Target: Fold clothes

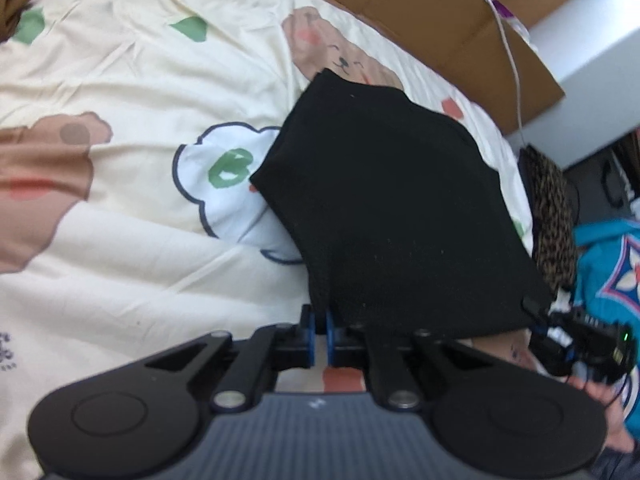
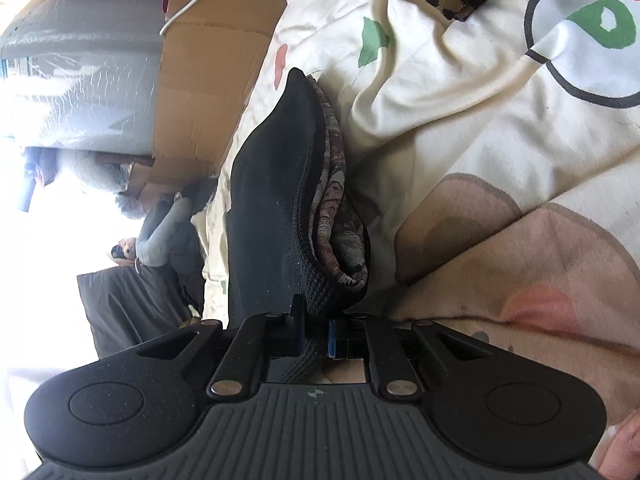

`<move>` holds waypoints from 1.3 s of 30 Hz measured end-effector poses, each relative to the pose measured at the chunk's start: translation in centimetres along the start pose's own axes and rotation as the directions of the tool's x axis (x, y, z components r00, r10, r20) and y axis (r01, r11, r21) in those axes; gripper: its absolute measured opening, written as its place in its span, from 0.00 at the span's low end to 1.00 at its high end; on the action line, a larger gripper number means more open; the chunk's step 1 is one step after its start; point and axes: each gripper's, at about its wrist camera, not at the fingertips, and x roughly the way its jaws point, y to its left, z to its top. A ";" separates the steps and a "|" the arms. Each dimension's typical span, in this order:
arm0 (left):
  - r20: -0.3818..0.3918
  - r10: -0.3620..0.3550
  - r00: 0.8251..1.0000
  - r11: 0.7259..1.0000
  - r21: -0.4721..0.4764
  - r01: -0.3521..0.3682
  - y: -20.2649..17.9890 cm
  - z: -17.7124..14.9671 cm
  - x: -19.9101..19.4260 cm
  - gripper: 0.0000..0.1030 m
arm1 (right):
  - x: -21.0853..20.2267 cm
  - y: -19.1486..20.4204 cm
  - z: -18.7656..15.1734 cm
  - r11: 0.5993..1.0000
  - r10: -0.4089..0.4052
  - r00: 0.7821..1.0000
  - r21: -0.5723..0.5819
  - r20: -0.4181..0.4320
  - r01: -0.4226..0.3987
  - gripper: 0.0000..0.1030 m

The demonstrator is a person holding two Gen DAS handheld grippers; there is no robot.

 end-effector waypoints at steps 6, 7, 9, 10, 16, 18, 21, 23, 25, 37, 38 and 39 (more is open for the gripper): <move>-0.039 0.050 0.998 0.999 0.017 -0.049 -0.9 -1.5 -1.5 0.05 | -0.3 0.6 -0.4 0.999 -0.022 0.999 -0.050 -0.048 0.019 0.08; -0.049 0.057 0.997 0.998 0.017 -0.056 -1.1 -1.9 -1.7 0.05 | -0.3 0.8 -0.4 0.998 -0.025 0.998 -0.060 -0.052 0.022 0.08; -0.070 0.079 0.994 0.997 0.028 -0.077 -1.8 -3.0 -1.8 0.05 | -0.3 1.2 -0.2 0.996 -0.036 0.998 -0.084 -0.058 0.031 0.08; -0.077 0.086 0.993 0.996 0.032 -0.084 -2.1 -3.5 -1.8 0.05 | -0.3 1.3 -0.1 0.995 -0.041 0.997 -0.094 -0.059 0.035 0.08; -0.097 0.096 0.991 0.995 0.017 -0.095 -3.6 -6.2 -1.3 0.05 | -0.6 2.3 1.3 0.989 -0.049 0.998 -0.141 -0.044 0.043 0.08; -0.099 0.100 0.990 0.995 0.021 -0.098 -4.2 -6.7 -1.1 0.05 | -0.8 2.6 1.8 0.987 -0.050 0.998 -0.153 -0.035 0.044 0.08; -0.103 0.087 0.991 0.996 0.010 -0.086 -5.2 -7.5 -0.8 0.05 | -0.8 3.2 2.8 0.985 -0.055 0.998 -0.167 -0.014 0.052 0.08; -0.116 0.074 0.990 0.997 0.009 -0.074 -6.0 -7.9 -0.3 0.05 | -0.8 3.7 3.6 0.983 -0.055 0.998 -0.177 -0.003 0.054 0.08; -0.126 0.068 0.990 0.998 0.016 -0.067 -6.9 -8.5 0.4 0.05 | -0.7 4.1 4.5 0.980 -0.057 0.998 -0.192 0.010 0.058 0.09; -0.131 -0.019 0.991 1.000 -0.017 0.017 -11.3 -10.0 3.9 0.05 | 0.6 6.3 9.7 0.961 -0.088 0.995 -0.260 0.050 0.098 0.09; -0.134 -0.023 0.991 1.000 -0.021 0.020 -11.7 -10.1 4.2 0.05 | 0.8 6.4 10.1 0.959 -0.090 0.995 -0.263 0.053 0.101 0.09; -0.136 -0.028 0.990 0.999 -0.025 0.025 -12.0 -10.2 4.5 0.05 | 1.0 6.6 10.5 0.958 -0.090 0.994 -0.268 0.058 0.102 0.08</move>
